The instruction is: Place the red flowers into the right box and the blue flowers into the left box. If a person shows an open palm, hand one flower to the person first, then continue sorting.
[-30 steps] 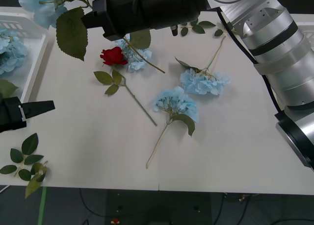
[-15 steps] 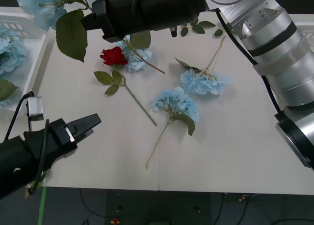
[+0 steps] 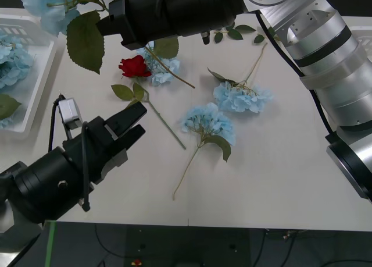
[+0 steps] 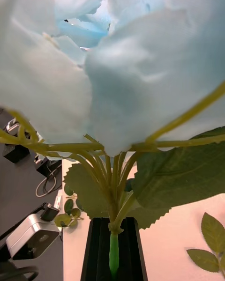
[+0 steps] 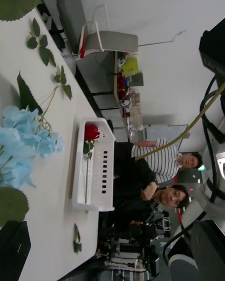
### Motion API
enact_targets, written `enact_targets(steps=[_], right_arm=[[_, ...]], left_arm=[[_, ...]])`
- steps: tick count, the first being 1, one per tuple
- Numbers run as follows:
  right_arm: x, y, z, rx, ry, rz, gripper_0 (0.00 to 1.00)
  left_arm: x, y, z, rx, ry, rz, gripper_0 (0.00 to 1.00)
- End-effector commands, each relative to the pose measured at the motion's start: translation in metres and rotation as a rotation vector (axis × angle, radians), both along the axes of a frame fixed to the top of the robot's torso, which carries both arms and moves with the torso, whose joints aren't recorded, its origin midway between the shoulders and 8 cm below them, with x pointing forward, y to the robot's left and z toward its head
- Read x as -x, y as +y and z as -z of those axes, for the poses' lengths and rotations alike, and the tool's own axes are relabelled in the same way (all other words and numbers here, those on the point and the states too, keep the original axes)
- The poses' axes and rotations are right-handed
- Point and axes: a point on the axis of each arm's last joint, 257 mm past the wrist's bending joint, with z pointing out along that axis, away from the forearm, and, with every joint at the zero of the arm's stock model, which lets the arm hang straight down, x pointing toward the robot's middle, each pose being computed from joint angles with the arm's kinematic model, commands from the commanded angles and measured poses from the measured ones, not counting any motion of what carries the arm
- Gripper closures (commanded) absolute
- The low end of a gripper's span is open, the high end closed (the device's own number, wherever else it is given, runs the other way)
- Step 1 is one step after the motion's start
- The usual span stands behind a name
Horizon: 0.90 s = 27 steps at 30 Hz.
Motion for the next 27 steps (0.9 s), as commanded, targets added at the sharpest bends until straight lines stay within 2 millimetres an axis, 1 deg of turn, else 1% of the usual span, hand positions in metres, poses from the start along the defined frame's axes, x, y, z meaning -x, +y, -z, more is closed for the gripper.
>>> enact_targets(steps=[1, 4, 8, 10, 11, 17, 27], right_arm=[[0.015, 0.018, -0.028, -0.021, -0.044, -0.03, 1.0], [0.014, 0.018, -0.028, -0.02, -0.046, -0.026, 1.0], [0.014, 0.018, -0.027, -0.019, -0.048, -0.025, 1.0], [0.013, 0.018, -0.028, -0.022, -0.047, -0.023, 1.0], [0.013, 0.018, -0.028, -0.022, -0.048, -0.022, 1.0], [0.012, 0.018, -0.028, -0.023, -0.046, -0.02, 1.0], [0.012, 0.019, -0.029, -0.03, -0.039, -0.016, 1.0]], left_arm=[[-0.003, -0.026, -0.043, 0.066, -0.097, -0.005, 0.0], [-0.008, -0.027, -0.05, 0.043, -0.14, -0.019, 0.0], [-0.009, -0.04, -0.057, 0.041, -0.166, 0.007, 0.0], [-0.013, -0.044, -0.061, 0.045, -0.18, 0.001, 0.0], [-0.016, -0.05, -0.064, 0.047, -0.192, -0.002, 0.0], [-0.034, -0.059, -0.065, -0.015, -0.266, -0.039, 0.0], [-0.05, -0.072, -0.075, -0.045, -0.335, -0.049, 0.0]])
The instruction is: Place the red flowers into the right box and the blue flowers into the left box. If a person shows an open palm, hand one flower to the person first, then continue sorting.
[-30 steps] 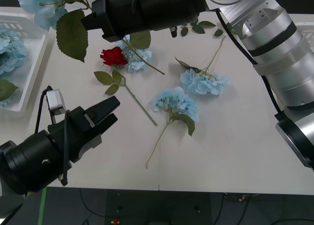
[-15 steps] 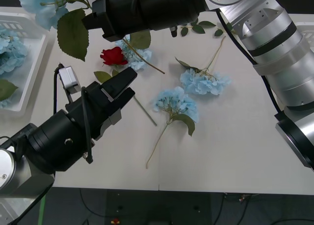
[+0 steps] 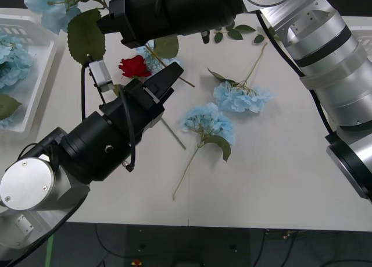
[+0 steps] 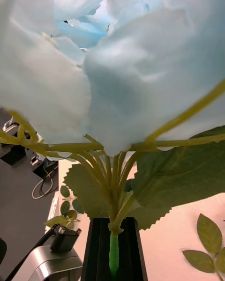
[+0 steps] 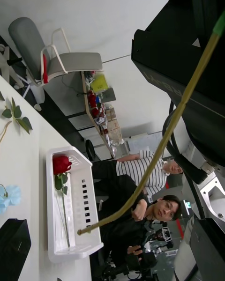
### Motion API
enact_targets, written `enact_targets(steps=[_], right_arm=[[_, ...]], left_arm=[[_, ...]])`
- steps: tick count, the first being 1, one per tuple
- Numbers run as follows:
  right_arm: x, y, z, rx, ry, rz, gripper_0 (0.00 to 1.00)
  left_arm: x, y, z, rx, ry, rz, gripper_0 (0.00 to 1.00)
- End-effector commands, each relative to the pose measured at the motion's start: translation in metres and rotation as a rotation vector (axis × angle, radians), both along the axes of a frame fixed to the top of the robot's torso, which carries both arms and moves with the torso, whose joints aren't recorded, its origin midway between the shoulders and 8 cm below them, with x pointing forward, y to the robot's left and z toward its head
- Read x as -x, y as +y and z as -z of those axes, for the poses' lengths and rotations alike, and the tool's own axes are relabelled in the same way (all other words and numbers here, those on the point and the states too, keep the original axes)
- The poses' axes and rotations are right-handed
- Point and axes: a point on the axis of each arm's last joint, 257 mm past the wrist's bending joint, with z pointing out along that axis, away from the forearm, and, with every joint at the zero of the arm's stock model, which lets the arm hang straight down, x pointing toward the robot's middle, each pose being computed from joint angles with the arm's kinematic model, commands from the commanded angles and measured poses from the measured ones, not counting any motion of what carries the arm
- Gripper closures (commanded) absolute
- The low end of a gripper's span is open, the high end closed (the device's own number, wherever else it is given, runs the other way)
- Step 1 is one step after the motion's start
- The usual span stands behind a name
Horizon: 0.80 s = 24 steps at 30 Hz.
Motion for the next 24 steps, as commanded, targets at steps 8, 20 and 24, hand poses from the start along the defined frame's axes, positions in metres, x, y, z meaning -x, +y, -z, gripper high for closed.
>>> enact_targets(steps=[8, 20, 24], right_arm=[[0.015, 0.018, -0.027, -0.023, -0.028, -0.023, 1.0], [0.012, 0.018, -0.029, -0.028, -0.027, -0.012, 1.0], [0.012, 0.018, -0.029, -0.027, -0.026, -0.009, 1.0]], left_arm=[[-0.023, -0.026, -0.027, -0.057, -0.154, -0.038, 0.0], [-0.025, -0.048, -0.033, -0.049, -0.172, -0.016, 0.0], [-0.03, -0.053, -0.031, -0.058, -0.18, -0.023, 0.06]])
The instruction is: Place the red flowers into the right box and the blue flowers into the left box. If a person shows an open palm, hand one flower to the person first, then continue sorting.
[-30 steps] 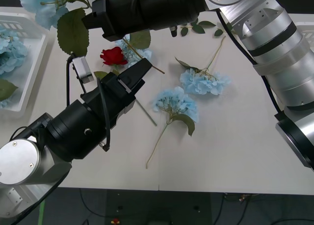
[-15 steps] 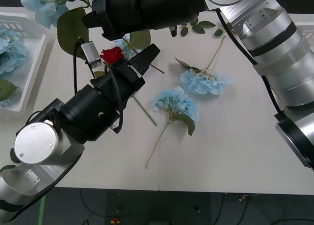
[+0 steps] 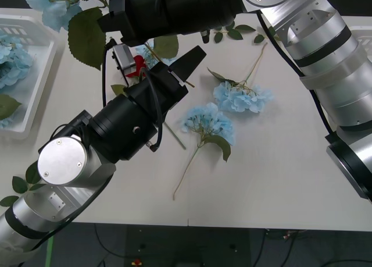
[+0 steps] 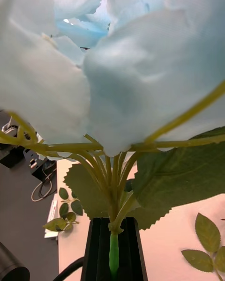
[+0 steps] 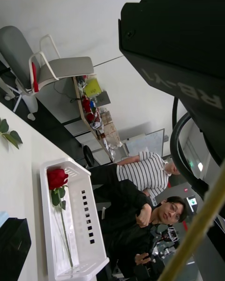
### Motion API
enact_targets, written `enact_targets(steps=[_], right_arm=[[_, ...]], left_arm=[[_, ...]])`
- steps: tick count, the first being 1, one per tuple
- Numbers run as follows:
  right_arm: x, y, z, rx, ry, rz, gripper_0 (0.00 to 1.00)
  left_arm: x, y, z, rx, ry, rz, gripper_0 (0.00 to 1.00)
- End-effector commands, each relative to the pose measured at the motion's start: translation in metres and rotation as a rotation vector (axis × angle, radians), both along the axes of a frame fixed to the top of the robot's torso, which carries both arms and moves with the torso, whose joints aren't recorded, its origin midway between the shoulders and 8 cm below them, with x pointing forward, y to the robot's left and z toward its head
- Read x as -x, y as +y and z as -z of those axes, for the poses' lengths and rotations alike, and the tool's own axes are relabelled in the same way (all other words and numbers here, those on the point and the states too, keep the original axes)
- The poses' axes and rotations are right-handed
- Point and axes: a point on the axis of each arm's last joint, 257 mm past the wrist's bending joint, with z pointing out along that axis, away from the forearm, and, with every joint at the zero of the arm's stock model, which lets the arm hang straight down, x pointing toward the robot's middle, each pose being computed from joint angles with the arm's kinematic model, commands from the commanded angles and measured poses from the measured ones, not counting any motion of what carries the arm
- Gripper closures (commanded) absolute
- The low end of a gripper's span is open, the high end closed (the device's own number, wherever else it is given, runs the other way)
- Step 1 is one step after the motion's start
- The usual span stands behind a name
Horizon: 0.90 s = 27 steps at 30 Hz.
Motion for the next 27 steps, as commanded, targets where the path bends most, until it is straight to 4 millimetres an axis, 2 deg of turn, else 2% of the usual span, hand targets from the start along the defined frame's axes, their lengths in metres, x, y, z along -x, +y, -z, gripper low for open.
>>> enact_targets(steps=[1, 4, 6, 7, 8, 9, 10, 11, 27], right_arm=[[0.0144, 0.0187, -0.0281, -0.023, -0.041, -0.027, 1.0], [0.0142, 0.0188, -0.0287, -0.022, -0.044, -0.025, 1.0], [0.0131, 0.0185, -0.0286, -0.024, -0.044, -0.021, 1.0], [0.0122, 0.0179, -0.0289, -0.024, -0.045, -0.018, 1.0], [0.0122, 0.0179, -0.0289, -0.024, -0.045, -0.018, 1.0], [0.0122, 0.0179, -0.0289, -0.024, -0.045, -0.018, 1.0], [0.0127, 0.0185, -0.0289, -0.025, -0.043, -0.018, 1.0], [0.0115, 0.0178, -0.0289, -0.026, -0.041, -0.015, 1.0], [0.0095, 0.0157, -0.0293, -0.025, -0.041, -0.009, 1.0]], left_arm=[[-0.0019, -0.019, -0.0173, -0.046, -0.103, -0.016, 0.09], [-0.0055, -0.0193, -0.016, -0.048, -0.105, -0.028, 0.19], [-0.007, -0.0198, -0.0153, -0.052, -0.108, -0.032, 0.34], [-0.0069, -0.0203, -0.0162, -0.052, -0.11, -0.031, 0.48], [-0.0073, -0.0209, -0.0154, -0.051, -0.108, -0.031, 0.65], [-0.0078, -0.0211, -0.0158, -0.049, -0.107, -0.031, 0.74], [-0.0078, -0.0223, -0.0147, -0.048, -0.104, -0.029, 0.91], [-0.0087, -0.0225, -0.0147, -0.044, -0.1, -0.03, 1.0], [-0.0117, -0.0236, -0.0144, -0.029, -0.084, -0.027, 1.0]])
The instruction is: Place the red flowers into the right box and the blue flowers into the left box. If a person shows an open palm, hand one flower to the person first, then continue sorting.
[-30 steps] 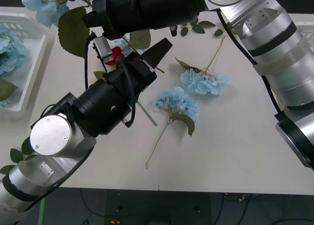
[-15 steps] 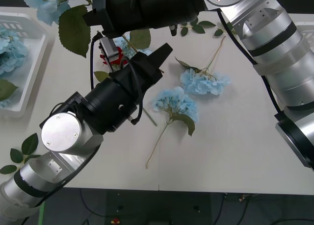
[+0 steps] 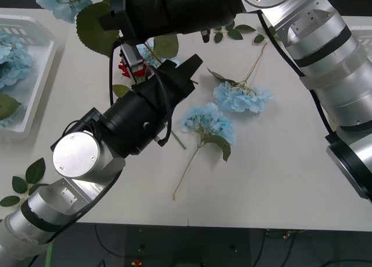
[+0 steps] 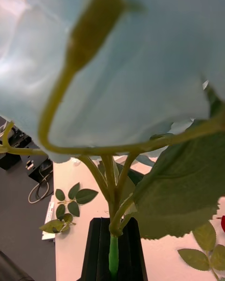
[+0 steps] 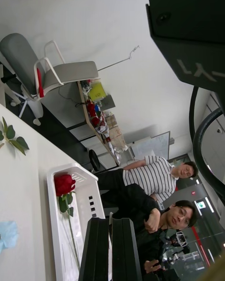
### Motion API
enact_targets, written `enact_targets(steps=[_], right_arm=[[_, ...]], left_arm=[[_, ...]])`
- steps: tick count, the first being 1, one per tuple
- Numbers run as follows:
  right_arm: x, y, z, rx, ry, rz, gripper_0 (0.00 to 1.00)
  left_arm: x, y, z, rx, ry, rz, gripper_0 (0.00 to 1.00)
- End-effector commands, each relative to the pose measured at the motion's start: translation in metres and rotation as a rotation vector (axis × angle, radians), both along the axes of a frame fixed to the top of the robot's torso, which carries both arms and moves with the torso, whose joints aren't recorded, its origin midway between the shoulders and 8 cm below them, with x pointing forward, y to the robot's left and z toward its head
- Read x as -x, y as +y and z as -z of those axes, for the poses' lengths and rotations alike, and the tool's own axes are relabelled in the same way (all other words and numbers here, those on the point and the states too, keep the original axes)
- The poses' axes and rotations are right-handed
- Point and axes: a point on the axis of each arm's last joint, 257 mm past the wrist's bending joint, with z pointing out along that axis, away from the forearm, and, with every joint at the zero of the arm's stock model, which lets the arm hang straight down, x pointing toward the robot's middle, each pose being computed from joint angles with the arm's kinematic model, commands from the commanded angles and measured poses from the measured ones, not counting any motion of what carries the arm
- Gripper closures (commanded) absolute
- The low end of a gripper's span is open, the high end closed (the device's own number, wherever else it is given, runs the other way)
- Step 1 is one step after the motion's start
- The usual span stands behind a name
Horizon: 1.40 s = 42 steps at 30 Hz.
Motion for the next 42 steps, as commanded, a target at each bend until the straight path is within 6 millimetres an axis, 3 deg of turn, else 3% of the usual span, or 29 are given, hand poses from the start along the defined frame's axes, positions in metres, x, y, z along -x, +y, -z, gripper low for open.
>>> enact_targets(steps=[1, 4, 5, 6, 7, 10, 16, 24, 30, 33, 36, 39, 42], right_arm=[[0.014, 0.016, -0.029, -0.026, -0.033, -0.024, 1.0], [0.014, 0.016, -0.029, -0.024, -0.034, -0.025, 1.0], [0.013, 0.015, -0.029, -0.025, -0.033, -0.023, 0.95], [0.013, 0.015, -0.029, -0.023, -0.034, -0.022, 0.8], [0.013, 0.015, -0.029, -0.024, -0.032, -0.022, 0.54], [0.014, 0.015, -0.03, -0.03, -0.019, -0.022, 0.35], [0.015, 0.014, -0.03, -0.035, -0.004, -0.024, 0.25], [0.012, 0.009, -0.03, -0.029, -0.01, -0.02, 0.23], [0.004, -0.008, -0.025, 0.015, -0.019, -0.002, 0.24], [-0.003, -0.028, -0.021, 0.059, -0.021, 0.014, 0.23], [-0.011, -0.053, -0.017, 0.117, -0.027, 0.037, 0.23], [-0.018, -0.073, -0.012, 0.162, -0.032, 0.056, 0.24], [-0.029, -0.097, -0.006, 0.212, -0.029, 0.1, 0.23]], left_arm=[[0.005, -0.016, -0.02, -0.016, -0.073, 0.006, 1.0], [0.004, -0.015, -0.02, -0.014, -0.073, 0.0, 1.0], [0.004, -0.015, -0.02, -0.013, -0.072, 0.0, 1.0], [0.004, -0.015, -0.021, -0.014, -0.074, 0.001, 1.0], [0.004, -0.014, -0.02, -0.017, -0.074, -0.001, 1.0], [0.003, -0.012, -0.02, -0.02, -0.074, -0.007, 1.0], [0.001, -0.008, -0.017, -0.027, -0.073, -0.015, 1.0], [-0.002, 0.014, -0.026, -0.03, -0.082, -0.049, 1.0], [-0.016, 0.074, -0.034, -0.095, -0.115, -0.143, 1.0], [-0.024, 0.115, -0.037, -0.153, -0.129, -0.202, 1.0], [-0.031, 0.171, -0.041, -0.212, -0.118, -0.268, 1.0], [-0.034, 0.213, -0.045, -0.251, -0.095, -0.311, 1.0], [-0.04, 0.263, -0.038, -0.309, -0.052, -0.375, 1.0]])
